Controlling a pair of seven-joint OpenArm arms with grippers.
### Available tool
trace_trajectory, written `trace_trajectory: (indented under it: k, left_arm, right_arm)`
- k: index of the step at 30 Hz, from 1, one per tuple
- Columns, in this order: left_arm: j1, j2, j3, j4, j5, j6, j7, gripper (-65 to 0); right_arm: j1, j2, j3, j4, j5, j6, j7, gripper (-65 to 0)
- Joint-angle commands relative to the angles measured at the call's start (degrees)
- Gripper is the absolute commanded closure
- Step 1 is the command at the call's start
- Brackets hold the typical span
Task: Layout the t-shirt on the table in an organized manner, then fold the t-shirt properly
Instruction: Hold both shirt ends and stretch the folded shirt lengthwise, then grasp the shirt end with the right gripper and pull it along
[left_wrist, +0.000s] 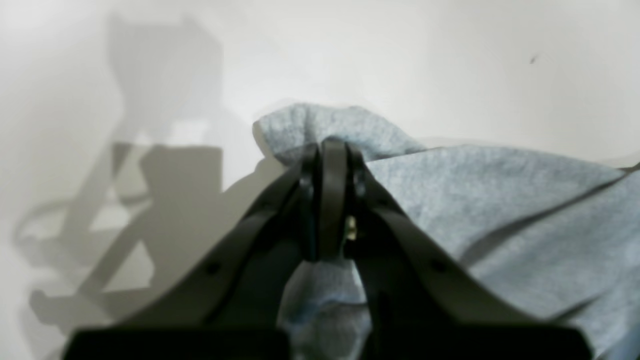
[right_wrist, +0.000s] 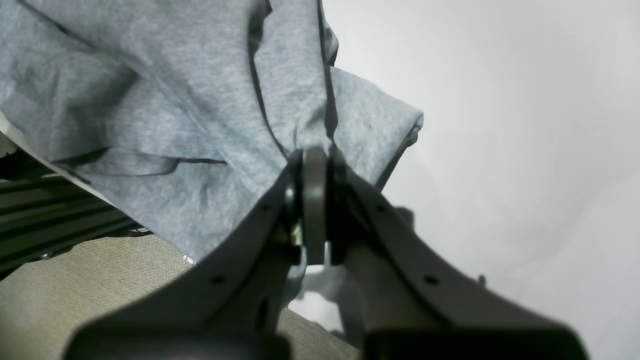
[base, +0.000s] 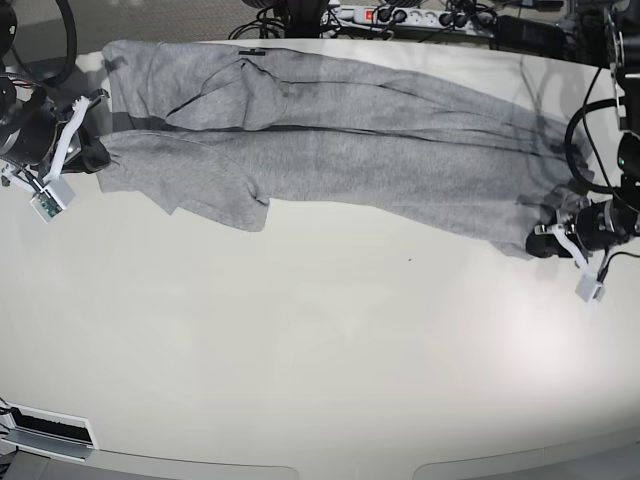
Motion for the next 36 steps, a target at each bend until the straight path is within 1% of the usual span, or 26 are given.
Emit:
trace_trajectory:
  k: [1, 4, 7, 10, 11, 13, 16, 20, 24, 25, 27, 30, 33, 34, 35, 36]
  left_arm:
    - [-2.2, -2.1, -0.4, 0.8, -1.7, 0.0, -0.1, 0.0]
    - [-4.3, -4.1, -0.5, 1.1, -5.8, 0.0, 4.1, 0.0]
    - [-5.8, -6.3, -0.5, 1.6, -11.8, -2.1, 9.3, 0.0]
    - [-6.0, -8.7, -0.5, 2.0, -19.3, -4.0, 13.6, 0.0]
    - [-6.0, -9.5, -0.5, 2.0, -21.4, -4.0, 15.0, 0.0]
    - [-6.0, -10.7, -0.5, 2.0, -23.5, -4.0, 17.6, 0.0]
    - [-5.8, -11.9, -0.5, 2.0, -23.8, -4.0, 18.5, 0.0]
    - [-5.8, -12.2, -0.5, 2.0, -23.7, -4.0, 18.5, 0.0]
    - [-5.8, -12.2, -0.5, 2.0, -23.7, -4.0, 18.5, 0.0]
    - [-5.7, -12.2, -0.5, 2.0, -23.7, -4.0, 18.5, 0.0]
    - [-5.6, -12.2, -0.5, 1.9, -23.7, -4.0, 18.5, 0.0]
    - [-5.2, -12.2, -0.5, 1.8, -23.6, -4.0, 18.5, 0.0]
    - [-4.8, -12.2, -0.5, 1.8, -22.2, -4.0, 18.0, 0.0]
    - [-4.8, -12.2, -0.5, 1.8, -21.7, -4.0, 18.1, 0.0]
    - [-4.8, -12.2, -0.5, 1.8, -21.3, -4.0, 18.1, -2.8]
    - [-4.8, -12.2, -0.5, 1.8, -21.1, -4.0, 18.1, -10.9]
  right_arm:
    - [0.3, 1.0, 0.5, 0.7, 1.0, 0.1, 1.3, 0.0]
    - [0.3, 1.0, 0.5, 0.7, 0.9, 0.1, 1.3, 0.0]
    - [0.3, 1.0, 0.5, 0.7, 1.0, 0.1, 1.4, 0.0]
    - [0.3, 1.0, 0.5, 0.7, 0.9, 0.1, 2.0, 0.0]
    - [0.4, 1.0, 0.5, 0.7, 1.0, 0.1, 2.0, 0.0]
    - [0.4, 1.0, 0.5, 0.7, 1.0, 0.1, 2.0, 0.0]
    - [0.5, 1.0, 0.5, 0.7, 0.7, -0.2, 2.0, 0.0]
    - [0.5, 1.0, 0.5, 0.7, 1.0, -0.5, 1.9, 0.0]
    - [0.5, 1.0, 0.5, 0.8, 5.8, 0.1, -0.7, 0.0]
    - [0.5, 1.0, 0.5, 0.8, 6.2, 0.1, -0.9, 0.0]
    - [0.0, 1.0, 0.5, 0.8, 6.2, 0.1, -1.6, 0.0]
    - [-0.1, 0.6, 0.5, 0.8, 5.6, 0.1, -5.1, 0.0]
    - [0.0, 0.0, 0.5, 0.8, 1.4, 0.1, -4.0, 0.0]
    - [0.2, -0.1, 0.5, 0.8, 0.3, -0.4, -3.7, -2.7]
    - [0.2, -0.1, 0.5, 0.8, 0.0, -0.9, -3.7, -11.5]
    - [0.2, -0.1, 0.5, 0.8, -0.2, -1.4, -3.7, -21.8]
